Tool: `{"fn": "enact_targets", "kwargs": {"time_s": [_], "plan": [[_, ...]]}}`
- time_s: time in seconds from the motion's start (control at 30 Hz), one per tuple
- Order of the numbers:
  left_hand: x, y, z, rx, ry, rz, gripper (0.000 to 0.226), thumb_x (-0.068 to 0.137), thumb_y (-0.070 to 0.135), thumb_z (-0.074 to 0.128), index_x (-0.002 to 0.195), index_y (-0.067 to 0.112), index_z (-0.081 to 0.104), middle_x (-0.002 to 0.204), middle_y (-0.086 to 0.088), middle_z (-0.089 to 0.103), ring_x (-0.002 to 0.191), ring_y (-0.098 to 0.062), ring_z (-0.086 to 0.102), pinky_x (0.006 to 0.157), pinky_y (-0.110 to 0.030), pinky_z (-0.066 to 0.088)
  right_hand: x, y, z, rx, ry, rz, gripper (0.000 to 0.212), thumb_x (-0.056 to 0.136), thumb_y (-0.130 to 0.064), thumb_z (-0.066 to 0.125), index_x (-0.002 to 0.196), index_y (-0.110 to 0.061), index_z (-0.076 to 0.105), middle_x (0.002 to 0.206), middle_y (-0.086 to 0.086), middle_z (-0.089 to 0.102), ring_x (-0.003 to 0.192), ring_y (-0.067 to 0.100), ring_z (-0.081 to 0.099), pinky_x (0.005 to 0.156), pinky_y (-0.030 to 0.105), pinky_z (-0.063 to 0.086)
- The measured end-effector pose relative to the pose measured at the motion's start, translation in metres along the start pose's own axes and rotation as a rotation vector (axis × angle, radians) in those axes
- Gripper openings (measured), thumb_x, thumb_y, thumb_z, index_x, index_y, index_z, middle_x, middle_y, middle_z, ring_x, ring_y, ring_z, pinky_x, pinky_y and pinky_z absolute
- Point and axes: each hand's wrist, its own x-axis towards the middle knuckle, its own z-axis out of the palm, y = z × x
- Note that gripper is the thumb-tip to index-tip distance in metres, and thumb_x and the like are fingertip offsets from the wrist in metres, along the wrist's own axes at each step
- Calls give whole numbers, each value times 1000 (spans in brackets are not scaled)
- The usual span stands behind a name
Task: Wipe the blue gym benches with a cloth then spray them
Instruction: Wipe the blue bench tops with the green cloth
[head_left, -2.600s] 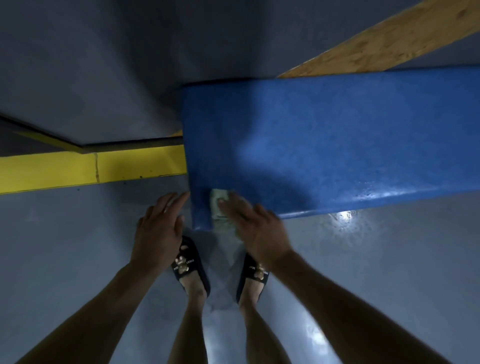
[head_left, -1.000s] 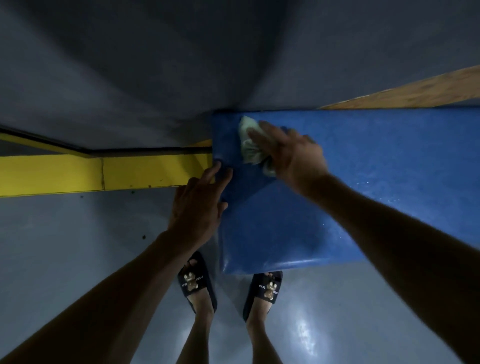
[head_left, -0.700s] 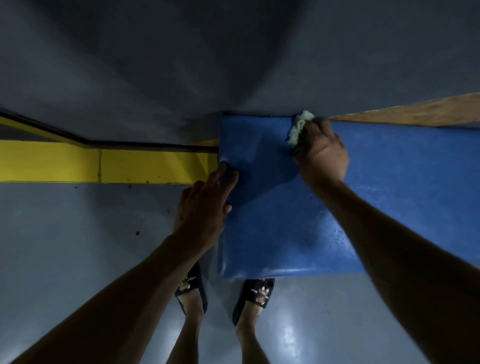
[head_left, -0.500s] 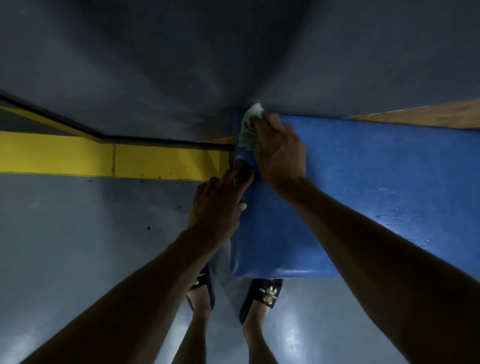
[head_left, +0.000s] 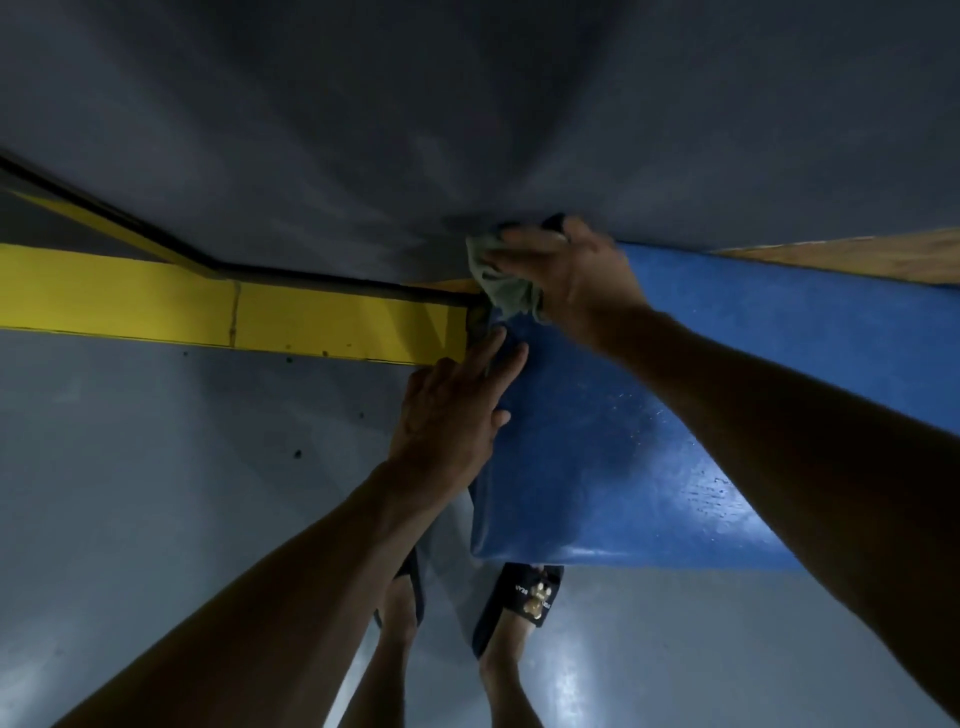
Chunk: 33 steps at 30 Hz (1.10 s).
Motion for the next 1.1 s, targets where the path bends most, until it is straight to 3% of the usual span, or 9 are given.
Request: {"fn": "enact_targets", "kwargs": {"time_s": [0.13, 0.37, 0.47, 0.57, 0.67, 0.87, 0.97, 1.03, 1.1], "plan": [[2, 0, 4, 17, -2, -10, 72, 100, 34, 55, 158, 37, 11, 169, 10, 2, 131, -27, 46, 104, -44, 36, 17, -15, 4, 21, 46, 43, 54, 93, -18, 62, 144, -36, 51, 153, -9, 43, 116, 36, 46, 93, 46, 44], [-10, -6, 0, -50, 107, 103, 66, 94, 28, 65, 152, 31, 35, 151, 6, 47, 114, -27, 57, 92, -41, 44, -38, -18, 25, 5, 52, -194, 68, 73, -16, 82, 137, -29, 61, 142, -5, 58, 97, 38, 59, 81, 44, 56], [-29, -25, -2, -161, 213, 196, 52, 92, 14, 68, 142, 17, 54, 144, -3, 59, 114, -32, 63, 90, -43, 53, -12, -10, 6, -1, 21, -128, 61, 86, -7, 66, 139, -35, 57, 148, -11, 52, 111, 39, 54, 86, 45, 53], [-48, -43, -4, -232, 224, 105, 43, 96, 9, 63, 137, 20, 60, 137, 1, 64, 112, -26, 64, 89, -33, 51, 7, -11, 0, 116, 103, 32, 53, 89, -22, 37, 134, -36, 62, 146, -9, 53, 107, 38, 53, 86, 42, 54], [-65, -57, 2, -261, 225, 7, 33, 99, 10, 57, 129, 21, 65, 125, 3, 69, 104, -19, 67, 83, -40, 58, -11, -29, 19, 208, 116, 101, 47, 92, -29, 42, 133, -32, 64, 144, -6, 56, 111, 35, 55, 92, 41, 52], [-87, -54, 8, -338, 218, -181, 24, 102, 16, 51, 114, 26, 70, 111, 10, 72, 98, -10, 66, 84, -34, 56, -140, -93, 55, 286, -58, -217, 61, 74, -15, 76, 131, -35, 63, 141, -5, 59, 108, 26, 62, 84, 43, 58], [-89, -47, 14, -349, 202, -165, 23, 101, 16, 52, 114, 25, 70, 110, 10, 72, 97, -9, 66, 84, -33, 55, -119, -66, 52, 124, -134, -296, 53, 81, -36, 51, 132, -38, 62, 141, -5, 58, 112, 24, 57, 96, 42, 50], [-87, -44, 19, -371, 208, -171, 24, 101, 16, 52, 116, 23, 69, 113, 9, 72, 101, -10, 67, 86, -29, 54, -82, -39, 42, 143, -54, -166, 57, 84, -47, 35, 131, -35, 64, 139, -2, 58, 119, 27, 54, 102, 45, 45], [-86, -40, 24, -382, 216, -185, 25, 102, 15, 50, 118, 22, 68, 115, 8, 72, 102, -11, 66, 86, -28, 52, -60, -29, 35, 127, 95, -1, 44, 90, -32, 54, 133, -34, 63, 139, -3, 59, 104, 33, 56, 89, 45, 49]]}}
